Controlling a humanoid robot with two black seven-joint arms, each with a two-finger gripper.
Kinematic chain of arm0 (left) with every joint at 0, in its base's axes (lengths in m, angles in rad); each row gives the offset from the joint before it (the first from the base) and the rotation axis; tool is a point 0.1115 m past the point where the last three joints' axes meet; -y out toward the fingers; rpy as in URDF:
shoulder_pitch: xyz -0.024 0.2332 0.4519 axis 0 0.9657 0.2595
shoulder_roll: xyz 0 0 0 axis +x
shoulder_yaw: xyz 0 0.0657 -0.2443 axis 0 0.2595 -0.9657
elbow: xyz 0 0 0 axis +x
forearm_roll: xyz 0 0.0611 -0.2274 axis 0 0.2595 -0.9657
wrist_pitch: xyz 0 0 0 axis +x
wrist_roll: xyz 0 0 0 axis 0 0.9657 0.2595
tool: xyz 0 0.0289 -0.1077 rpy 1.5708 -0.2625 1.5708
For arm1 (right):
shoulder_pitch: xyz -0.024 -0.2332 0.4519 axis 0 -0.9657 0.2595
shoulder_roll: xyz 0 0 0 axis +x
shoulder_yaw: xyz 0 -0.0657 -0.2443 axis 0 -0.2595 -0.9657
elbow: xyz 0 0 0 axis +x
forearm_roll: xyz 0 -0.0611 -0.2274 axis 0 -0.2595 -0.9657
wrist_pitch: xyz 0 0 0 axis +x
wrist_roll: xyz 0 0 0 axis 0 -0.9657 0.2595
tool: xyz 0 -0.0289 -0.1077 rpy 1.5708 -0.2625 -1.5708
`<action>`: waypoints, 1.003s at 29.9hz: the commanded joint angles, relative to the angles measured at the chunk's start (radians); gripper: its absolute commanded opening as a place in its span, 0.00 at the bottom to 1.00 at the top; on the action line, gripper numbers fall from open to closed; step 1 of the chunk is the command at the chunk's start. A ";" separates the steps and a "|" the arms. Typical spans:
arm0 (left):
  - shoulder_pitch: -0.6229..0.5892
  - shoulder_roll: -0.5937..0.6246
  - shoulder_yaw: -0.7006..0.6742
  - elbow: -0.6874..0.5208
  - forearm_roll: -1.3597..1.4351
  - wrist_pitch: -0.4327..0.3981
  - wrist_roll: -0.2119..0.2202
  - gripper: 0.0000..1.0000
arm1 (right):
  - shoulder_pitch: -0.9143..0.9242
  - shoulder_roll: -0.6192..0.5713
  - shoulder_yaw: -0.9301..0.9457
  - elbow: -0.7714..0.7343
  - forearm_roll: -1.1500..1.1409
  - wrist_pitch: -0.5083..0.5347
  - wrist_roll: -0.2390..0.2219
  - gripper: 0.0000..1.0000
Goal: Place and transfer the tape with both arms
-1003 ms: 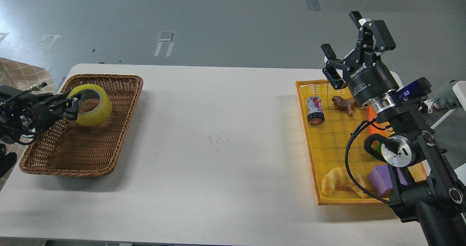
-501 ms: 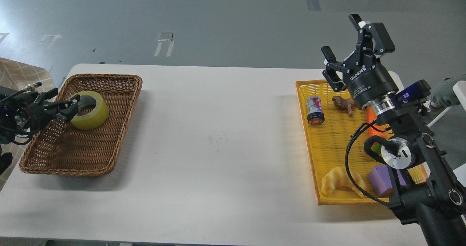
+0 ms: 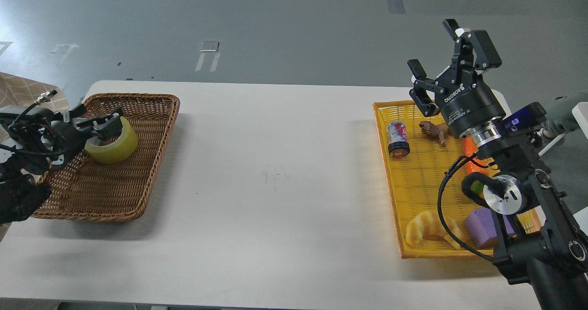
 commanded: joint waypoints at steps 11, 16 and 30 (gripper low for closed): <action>-0.100 -0.164 -0.003 0.000 -0.137 0.032 0.000 0.98 | 0.019 -0.006 0.008 0.010 -0.001 -0.006 0.002 0.99; -0.163 -0.246 -0.003 0.000 -0.318 0.023 0.000 0.98 | 0.031 -0.008 0.010 0.010 -0.003 -0.015 0.002 0.99; -0.304 -0.367 -0.014 -0.064 -0.759 -0.084 0.000 0.98 | 0.048 -0.009 0.001 0.004 -0.001 -0.017 0.000 0.99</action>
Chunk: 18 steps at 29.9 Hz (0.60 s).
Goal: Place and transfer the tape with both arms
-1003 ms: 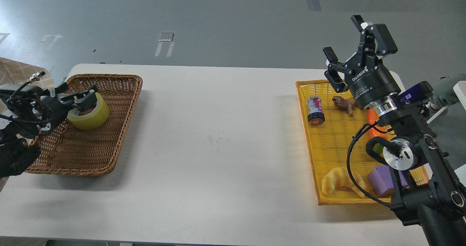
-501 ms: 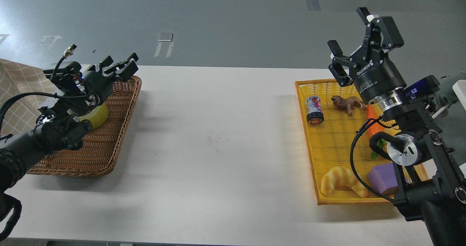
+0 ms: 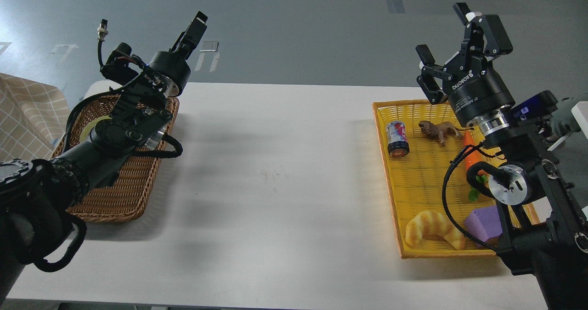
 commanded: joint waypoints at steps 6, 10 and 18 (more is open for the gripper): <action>-0.049 0.084 -0.011 -0.327 -0.210 -0.132 0.000 0.98 | 0.060 -0.002 -0.008 -0.024 -0.001 0.007 -0.011 0.99; -0.043 0.162 -0.129 -0.551 -0.276 -0.268 0.000 0.98 | 0.080 -0.004 -0.010 -0.031 -0.003 0.005 -0.014 0.99; 0.101 0.183 -0.417 -0.644 -0.347 -0.512 0.217 0.98 | 0.093 -0.004 -0.013 -0.026 -0.007 0.005 -0.014 0.99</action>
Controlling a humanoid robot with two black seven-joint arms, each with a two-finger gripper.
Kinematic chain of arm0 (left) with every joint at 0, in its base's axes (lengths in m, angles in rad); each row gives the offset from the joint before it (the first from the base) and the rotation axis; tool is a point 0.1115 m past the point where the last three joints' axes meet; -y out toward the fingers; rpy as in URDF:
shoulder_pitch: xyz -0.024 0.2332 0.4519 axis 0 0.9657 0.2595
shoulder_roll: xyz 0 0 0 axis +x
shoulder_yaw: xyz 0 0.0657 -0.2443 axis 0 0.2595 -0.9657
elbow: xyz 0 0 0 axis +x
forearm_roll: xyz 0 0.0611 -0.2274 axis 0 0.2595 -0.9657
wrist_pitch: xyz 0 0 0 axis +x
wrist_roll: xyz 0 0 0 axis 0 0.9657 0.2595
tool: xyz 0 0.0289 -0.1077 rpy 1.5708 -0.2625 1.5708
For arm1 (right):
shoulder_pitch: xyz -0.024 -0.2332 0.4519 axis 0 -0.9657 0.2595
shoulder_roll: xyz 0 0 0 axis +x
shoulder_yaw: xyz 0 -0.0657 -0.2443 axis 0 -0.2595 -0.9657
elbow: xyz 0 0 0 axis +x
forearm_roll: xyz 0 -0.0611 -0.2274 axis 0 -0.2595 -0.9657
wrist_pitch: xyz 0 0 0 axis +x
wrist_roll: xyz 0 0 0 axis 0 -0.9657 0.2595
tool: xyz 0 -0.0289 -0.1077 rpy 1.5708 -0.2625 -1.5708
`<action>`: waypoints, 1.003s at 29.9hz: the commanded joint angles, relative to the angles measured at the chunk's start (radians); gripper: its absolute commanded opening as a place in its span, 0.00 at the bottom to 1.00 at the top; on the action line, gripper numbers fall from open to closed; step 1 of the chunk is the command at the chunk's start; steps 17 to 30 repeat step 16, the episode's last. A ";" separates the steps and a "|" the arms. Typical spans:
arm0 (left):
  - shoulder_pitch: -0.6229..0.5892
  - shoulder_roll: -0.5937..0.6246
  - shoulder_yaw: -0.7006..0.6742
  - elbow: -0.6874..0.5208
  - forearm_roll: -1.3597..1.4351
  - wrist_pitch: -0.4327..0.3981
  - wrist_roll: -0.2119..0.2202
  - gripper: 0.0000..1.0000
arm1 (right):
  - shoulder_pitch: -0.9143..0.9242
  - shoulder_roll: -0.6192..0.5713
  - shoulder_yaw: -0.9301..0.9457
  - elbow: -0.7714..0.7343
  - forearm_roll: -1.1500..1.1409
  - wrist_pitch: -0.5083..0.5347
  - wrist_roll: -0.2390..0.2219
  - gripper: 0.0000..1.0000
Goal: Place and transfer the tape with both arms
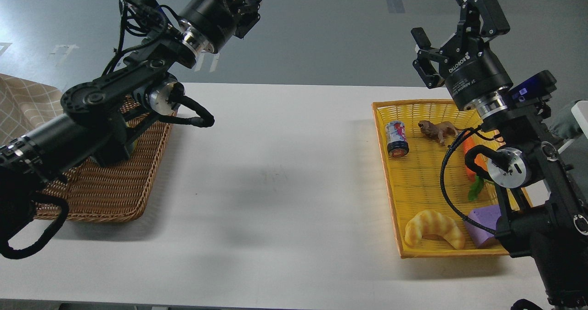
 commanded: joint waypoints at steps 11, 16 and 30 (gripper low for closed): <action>0.261 -0.025 -0.215 -0.149 0.006 -0.088 0.068 0.98 | 0.118 -0.019 -0.094 0.002 -0.025 -0.006 0.012 0.99; 0.305 -0.028 -0.277 -0.165 0.012 -0.091 0.062 0.98 | 0.121 -0.008 -0.096 0.010 -0.022 -0.005 0.014 0.99; 0.305 -0.028 -0.277 -0.165 0.012 -0.091 0.062 0.98 | 0.121 -0.008 -0.096 0.010 -0.022 -0.005 0.014 0.99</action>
